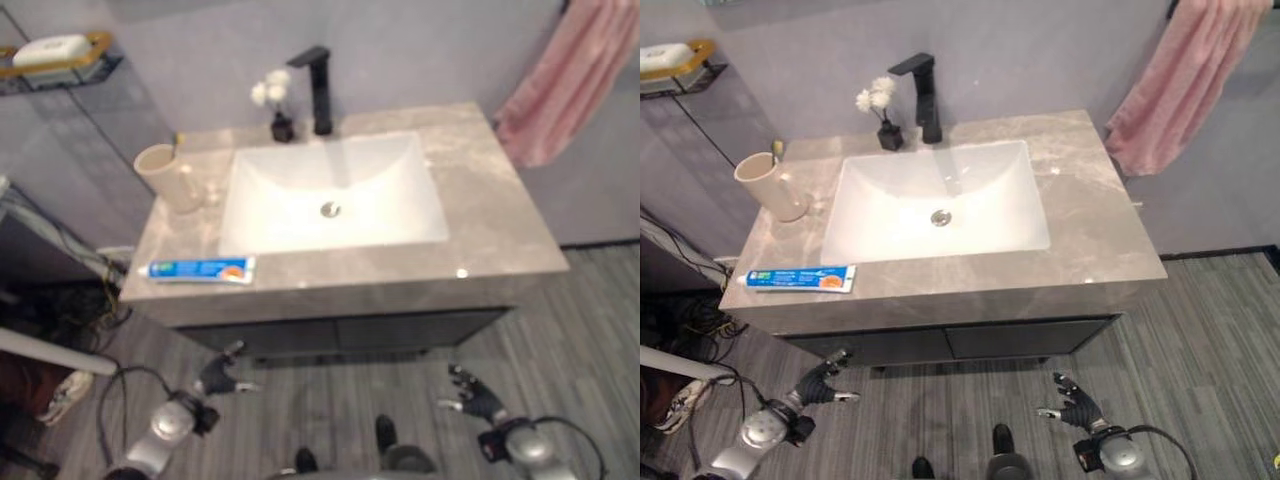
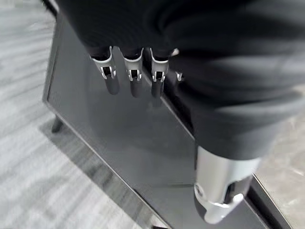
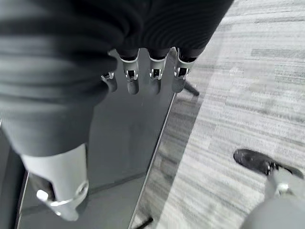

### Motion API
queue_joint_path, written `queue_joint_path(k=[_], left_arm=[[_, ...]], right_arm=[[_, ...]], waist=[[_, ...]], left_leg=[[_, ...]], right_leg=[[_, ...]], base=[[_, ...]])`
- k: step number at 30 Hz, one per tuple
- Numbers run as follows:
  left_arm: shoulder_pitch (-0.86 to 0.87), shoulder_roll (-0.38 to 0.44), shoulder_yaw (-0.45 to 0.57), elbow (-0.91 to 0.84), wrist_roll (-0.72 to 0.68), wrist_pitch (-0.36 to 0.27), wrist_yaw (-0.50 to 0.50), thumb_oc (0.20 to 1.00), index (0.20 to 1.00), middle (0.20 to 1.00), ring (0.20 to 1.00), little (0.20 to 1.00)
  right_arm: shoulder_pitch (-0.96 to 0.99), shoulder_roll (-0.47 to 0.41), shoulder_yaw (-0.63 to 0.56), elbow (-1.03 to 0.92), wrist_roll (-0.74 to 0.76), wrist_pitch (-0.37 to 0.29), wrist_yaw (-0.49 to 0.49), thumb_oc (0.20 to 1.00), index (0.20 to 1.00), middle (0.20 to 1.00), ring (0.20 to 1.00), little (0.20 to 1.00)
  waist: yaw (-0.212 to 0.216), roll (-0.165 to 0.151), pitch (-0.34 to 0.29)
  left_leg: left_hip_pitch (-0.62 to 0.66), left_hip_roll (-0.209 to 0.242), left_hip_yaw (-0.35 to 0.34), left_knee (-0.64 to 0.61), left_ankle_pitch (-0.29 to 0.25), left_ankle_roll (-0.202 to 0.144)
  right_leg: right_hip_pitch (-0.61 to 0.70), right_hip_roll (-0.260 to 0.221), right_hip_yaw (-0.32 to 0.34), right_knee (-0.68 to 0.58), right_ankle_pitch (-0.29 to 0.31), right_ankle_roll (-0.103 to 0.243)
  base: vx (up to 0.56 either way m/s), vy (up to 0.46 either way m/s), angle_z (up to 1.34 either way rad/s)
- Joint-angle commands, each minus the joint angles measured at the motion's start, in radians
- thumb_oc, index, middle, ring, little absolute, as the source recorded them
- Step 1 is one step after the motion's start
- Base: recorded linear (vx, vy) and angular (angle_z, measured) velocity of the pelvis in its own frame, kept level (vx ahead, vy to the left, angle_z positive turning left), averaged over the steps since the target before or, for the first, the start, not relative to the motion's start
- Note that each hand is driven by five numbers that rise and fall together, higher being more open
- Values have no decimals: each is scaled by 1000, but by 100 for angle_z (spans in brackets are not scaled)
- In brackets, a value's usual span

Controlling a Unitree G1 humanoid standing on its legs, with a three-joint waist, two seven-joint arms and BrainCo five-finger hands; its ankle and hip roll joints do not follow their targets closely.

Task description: Put brush and paste in cup on sink, flatten towel.

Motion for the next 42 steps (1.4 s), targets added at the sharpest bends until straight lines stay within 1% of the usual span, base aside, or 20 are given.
queue_joint_path(k=[1, 4, 9, 11, 12, 13, 16, 17, 20, 21, 22, 23, 24, 25, 29, 30, 33, 37, 38, 42], left_arm=[[49, 88, 55, -67, -9, -66, -34, 1000, 1000, 1000, 1000, 1000], [63, 123, 44, -133, -10, -71, -54, 1000, 1000, 1000, 1000, 1000], [120, 216, 34, -324, -64, -87, -122, 1000, 1000, 1000, 1000, 1000], [114, 219, 21, -335, -103, -92, -135, 1000, 1000, 1000, 1000, 1000], [113, 220, 22, -336, -104, -91, -135, 1000, 1000, 1000, 1000, 1000], [83, 244, 9, -425, -130, -91, -156, 1000, 1000, 1000, 1000, 1000], [81, 288, 29, -573, -182, -97, -190, 1000, 1000, 1000, 1000, 1000], [84, 290, 33, -578, -184, -94, -192, 1000, 1000, 1000, 1000, 1000], [75, 399, 109, -746, -173, -102, -196, 1000, 1000, 1000, 1000, 1000], [78, 400, 113, -749, -173, -101, -197, 1000, 1000, 1000, 1000, 1000], [72, 428, 138, -769, -180, -110, -194, 1000, 1000, 1000, 1000, 1000], [75, 450, 195, -799, -204, -119, -176, 1000, 1000, 1000, 1000, 1000], [82, 452, 202, -803, -205, -117, -177, 1000, 1000, 1000, 1000, 1000], [78, 482, 275, -833, -206, -129, -144, 1000, 1000, 1000, 1000, 1000], [62, 512, 392, -804, -147, -144, -65, 1000, 1000, 1000, 1000, 1000], [63, 512, 394, -805, -147, -144, -65, 1000, 1000, 1000, 1000, 1000], [50, 524, 459, -706, -91, -144, -7, 1000, 1000, 1000, 1000, 1000], [41, 540, 486, -660, -48, -136, 17, 1000, 1000, 1000, 1000, 1000], [30, 544, 508, -596, -29, -131, 35, 1000, 1000, 1000, 1000, 1000], [-5, 550, 492, -554, -8, -133, 47, 1000, 1000, 1000, 1000, 1000]], right_arm=[[-24, 12, 9, 12, -11, -45, 12, 1000, 1000, 1000, 1000, 1000], [-25, 22, 14, 64, -16, -40, 9, 1000, 1000, 1000, 1000, 1000], [-55, 55, 18, 222, -26, -31, -4, 1000, 1000, 1000, 1000, 1000], [-81, 80, 22, 320, -17, -15, -11, 1000, 1000, 1000, 1000, 1000], [-84, 82, 22, 324, -17, -17, -11, 1000, 1000, 1000, 1000, 1000], [-116, 111, 22, 432, -26, 2, -20, 1000, 1000, 1000, 1000, 1000], [-133, 121, 27, 491, -49, 19, -21, 1000, 1000, 1000, 1000, 1000], [-134, 122, 28, 492, -49, 18, -21, 1000, 1000, 1000, 1000, 1000], [-119, 117, 16, 480, -2, 23, 13, 1000, 1000, 1000, 1000, 1000], [-119, 117, 17, 480, -2, 23, 13, 1000, 1000, 1000, 1000, 1000], [-114, 115, 19, 479, 4, 21, 17, 1000, 1000, 1000, 1000, 1000], [-108, 117, 16, 480, 16, 23, 18, 1000, 1000, 1000, 1000, 1000], [-109, 118, 17, 480, 16, 23, 18, 1000, 1000, 1000, 1000, 1000], [-105, 123, 11, 477, 28, 24, 17, 1000, 1000, 1000, 1000, 1000], [-102, 135, 9, 494, 17, 28, 13, 1000, 1000, 1000, 1000, 1000], [-102, 135, 9, 495, 17, 28, 13, 1000, 1000, 1000, 1000, 1000], [-88, 143, -3, 519, 1, 34, 5, 1000, 1000, 1000, 1000, 1000], [-74, 146, -17, 533, -3, 37, 5, 1000, 1000, 1000, 1000, 1000], [-60, 148, -36, 556, -6, 44, 0, 1000, 1000, 1000, 1000, 1000], [-44, 148, -56, 559, -1, 43, 1, 1000, 1000, 1000, 1000, 1000]], waist=[[24, -34, -39], [28, -36, -40], [43, -40, -49], [50, -39, -49], [50, -40, -49], [58, -39, -50], [69, -41, -56], [67, -42, -56], [73, -55, -69], [72, -56, -70], [75, -58, -73], [78, -61, -78], [76, -62, -78], [76, -66, -82], [76, -72, -87], [76, -72, -87], [73, -76, -87], [69, -77, -88], [58, -77, -89], [53, -76, -86]], left_leg=[[-12, -33, -3, 14, -54, 58], [-30, -39, -25, 14, -51, 61], [-52, -58, -77, 14, -48, 67], [-60, -63, -89, 14, -46, 68], [-61, -63, -91, 14, -46, 68], [-68, -69, -104, 14, -43, 69], [-73, -74, -118, 14, -42, 68], [-73, -74, -119, 14, -41, 68], [-84, -74, -131, 14, -34, 62], [-84, -74, -131, 14, -34, 62], [-86, -73, -135, 14, -33, 61], [-89, -72, -142, 14, -31, 59], [-89, -72, -143, 14, -31, 59], [-91, -71, -146, 14, -29, 57], [-89, -67, -145, 14, -29, 53], [-89, -67, -145, 14, -29, 53], [-86, -64, -139, 14, -30, 52], [-82, -62, -131, 14, -34, 51], [-78, -61, -121, 14, -36, 51], [-72, -59, -104, 14, -40, 51]], right_leg=[[59, -43, 38, 12, -83, 60], [49, -50, 28, 12, -78, 66], [63, -74, -28, -1, -68, 74], [62, -78, -41, -1, -65, 74], [62, -79, -42, -1, -65, 74], [62, -84, -58, 0, -62, 77], [69, -89, -82, -1, -60, 80], [69, -90, -83, -1, -60, 80], [71, -90, -106, -1, -62, 79], [70, -90, -106, -1, -62, 79], [71, -89, -110, -1, -62, 78], [72, -88, -117, -1, -62, 76], [72, -88, -118, -1, -62, 76], [73, -86, -122, -1, -62, 74], [74, -83, -126, -1, -61, 72], [74, -83, -126, -1, -61, 72], [74, -81, -120, -1, -59, 71], [72, -80, -115, -1, -60, 71], [70, -80, -106, -1, -59, 73], [68, -79, -92, -1, -57, 74]], base=[[3, 83, 3], [-58, 98, 12], [-34, 79, 35], [-27, 42, 31], [-39, 57, 27], [-40, 51, 22], [-31, 31, 23], [-16, 0, 30], [-23, -9, 18], [-21, -15, 8], [-24, -21, 6], [-24, -22, 7], [-33, -22, 14], [-24, -10, 15], [-16, -10, 13], [0, 0, 0], [0, 0, 0], [7, 3, -2], [0, 0, 0], [21, 12, -17]])
